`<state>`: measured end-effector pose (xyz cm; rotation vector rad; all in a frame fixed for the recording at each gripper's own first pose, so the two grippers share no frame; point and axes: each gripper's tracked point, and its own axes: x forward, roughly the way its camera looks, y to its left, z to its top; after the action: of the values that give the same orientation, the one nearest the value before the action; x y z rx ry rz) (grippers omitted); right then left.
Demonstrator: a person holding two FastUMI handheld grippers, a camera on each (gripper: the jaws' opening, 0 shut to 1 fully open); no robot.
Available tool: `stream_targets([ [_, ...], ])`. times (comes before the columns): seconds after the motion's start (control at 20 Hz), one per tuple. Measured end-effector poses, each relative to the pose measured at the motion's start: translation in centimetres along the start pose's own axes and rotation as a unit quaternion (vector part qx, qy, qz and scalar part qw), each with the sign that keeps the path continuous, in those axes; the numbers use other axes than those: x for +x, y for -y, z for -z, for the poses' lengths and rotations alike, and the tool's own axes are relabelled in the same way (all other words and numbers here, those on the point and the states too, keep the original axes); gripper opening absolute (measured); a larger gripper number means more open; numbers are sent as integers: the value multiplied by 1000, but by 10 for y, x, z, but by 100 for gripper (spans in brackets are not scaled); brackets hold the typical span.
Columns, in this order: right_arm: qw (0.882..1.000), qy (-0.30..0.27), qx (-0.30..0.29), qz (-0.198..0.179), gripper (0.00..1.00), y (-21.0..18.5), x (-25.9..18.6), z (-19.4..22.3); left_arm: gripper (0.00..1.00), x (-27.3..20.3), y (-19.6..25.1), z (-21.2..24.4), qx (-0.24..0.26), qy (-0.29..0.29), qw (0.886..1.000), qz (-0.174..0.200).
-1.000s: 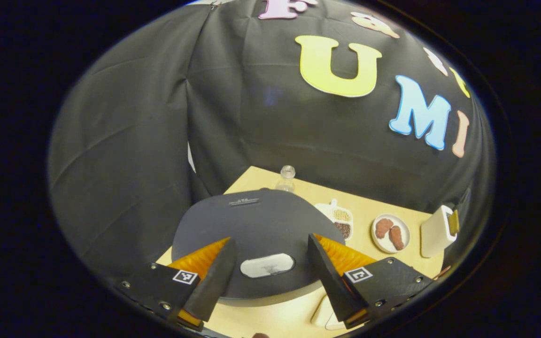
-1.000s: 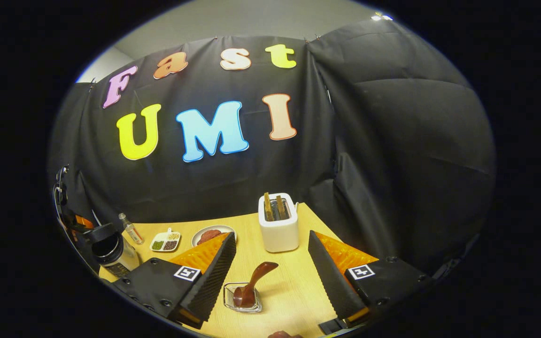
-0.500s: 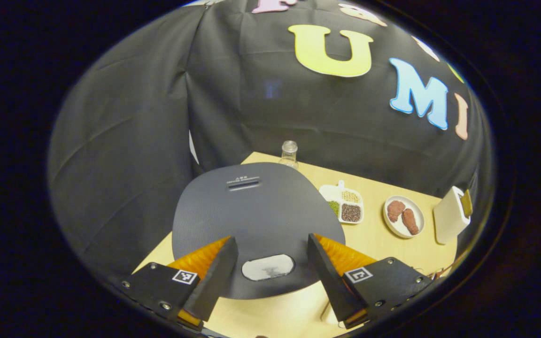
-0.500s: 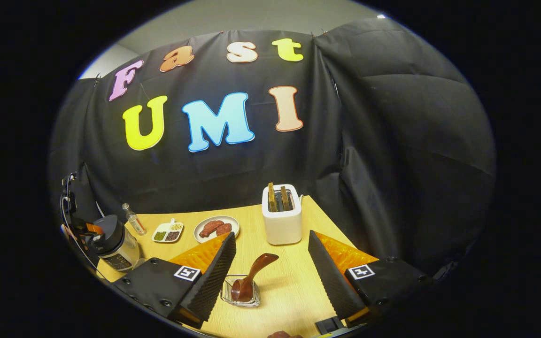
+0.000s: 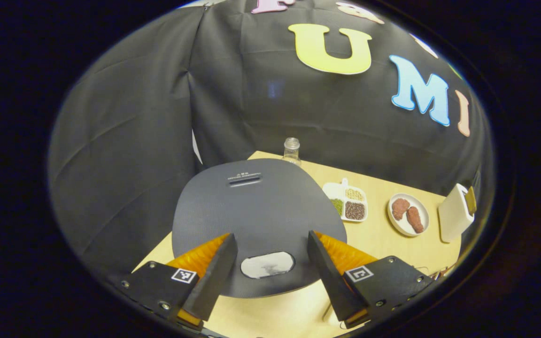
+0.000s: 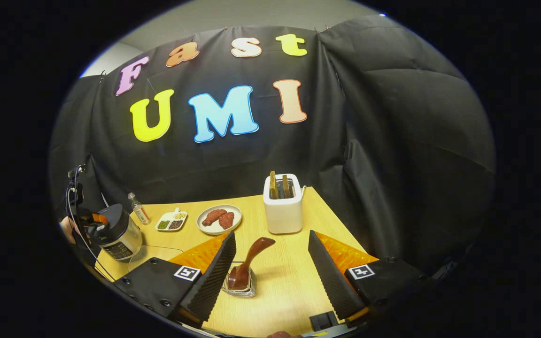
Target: Close the left gripper, press the button to open the rice cooker; take a wooden spoon from the chopstick holder with the right hand, scoop a spoonful of rice and pour it into the rice cooker, then put the wooden spoon back into the chopstick holder.
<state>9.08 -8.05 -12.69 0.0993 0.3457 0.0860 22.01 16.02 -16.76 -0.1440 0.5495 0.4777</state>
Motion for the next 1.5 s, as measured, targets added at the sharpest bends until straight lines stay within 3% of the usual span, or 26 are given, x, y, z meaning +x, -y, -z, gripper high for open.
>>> stream_targets([
  [0.3, 1000, -3, 6, -3, 98, 24, -14, 7, 98, -14, 4, 6, -7, 1, 1000, -14],
  [0.45, 1000, -2, -3, -10, 98, 31, -13, 6, 96, -65, 30, 13, -43, 33, 998, 28],
  [0.6, 1000, -3, -18, -23, 98, 28, -4, 5, 94, -115, 28, -8, 2, 92, 996, 23],
  [0.7, 999, 2, -36, -35, 98, 19, 0, -5, 95, -163, 37, -36, 37, 153, 987, 36],
  [0.85, 997, 47, -55, -36, 98, 0, -3, -43, 96, -234, 58, -75, 72, 221, 969, 84],
  [1.0, 994, 93, -59, -27, 98, -22, -13, -84, 96, -297, 62, -111, 73, 277, 952, 113],
  [1.2, 984, 168, -59, -23, 98, -43, -49, -135, 96, -360, 56, -121, 52, 319, 935, 147],
  [1.35, 982, 176, -64, -12, 98, -46, -70, -125, 96, -377, 38, -96, 49, 330, 932, 145],
  [1.5, 989, 141, -41, -19, 98, -50, -80, -91, 96, -383, 26, -66, 40, 330, 933, 136],
])
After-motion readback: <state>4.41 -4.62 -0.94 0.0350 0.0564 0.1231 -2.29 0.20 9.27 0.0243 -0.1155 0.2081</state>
